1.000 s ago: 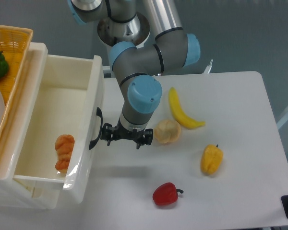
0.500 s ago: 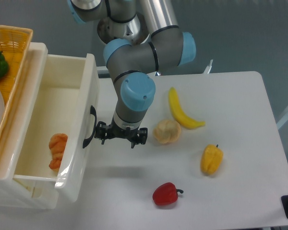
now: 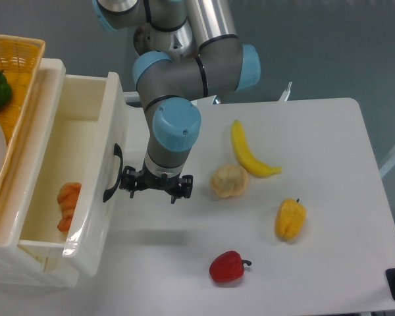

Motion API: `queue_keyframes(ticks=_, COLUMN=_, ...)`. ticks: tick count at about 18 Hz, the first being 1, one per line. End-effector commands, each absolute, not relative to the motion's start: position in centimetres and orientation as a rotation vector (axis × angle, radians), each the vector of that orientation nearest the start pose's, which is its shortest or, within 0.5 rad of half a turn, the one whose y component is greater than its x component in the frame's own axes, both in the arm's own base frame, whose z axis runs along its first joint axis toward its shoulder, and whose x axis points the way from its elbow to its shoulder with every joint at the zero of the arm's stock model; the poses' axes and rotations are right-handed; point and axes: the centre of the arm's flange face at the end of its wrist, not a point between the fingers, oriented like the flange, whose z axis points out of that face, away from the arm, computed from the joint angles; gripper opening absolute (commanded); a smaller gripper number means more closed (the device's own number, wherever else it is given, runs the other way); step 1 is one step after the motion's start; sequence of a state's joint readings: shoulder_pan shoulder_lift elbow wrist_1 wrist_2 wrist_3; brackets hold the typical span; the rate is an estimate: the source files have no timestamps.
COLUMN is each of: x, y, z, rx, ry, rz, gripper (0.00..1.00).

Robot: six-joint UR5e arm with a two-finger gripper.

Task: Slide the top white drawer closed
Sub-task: 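Push the drawer front with the gripper, sliding the drawer into the unit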

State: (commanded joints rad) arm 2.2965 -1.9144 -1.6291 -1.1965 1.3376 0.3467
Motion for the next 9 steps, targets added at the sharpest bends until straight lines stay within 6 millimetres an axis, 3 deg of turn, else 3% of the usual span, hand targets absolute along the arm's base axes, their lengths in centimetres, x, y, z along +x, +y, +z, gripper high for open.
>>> queue_keyframes(ticks=9, x=-25.7, y=56.4, z=31.5, rx=-2.981, ry=-0.558, rz=-0.317, gripper=1.0)
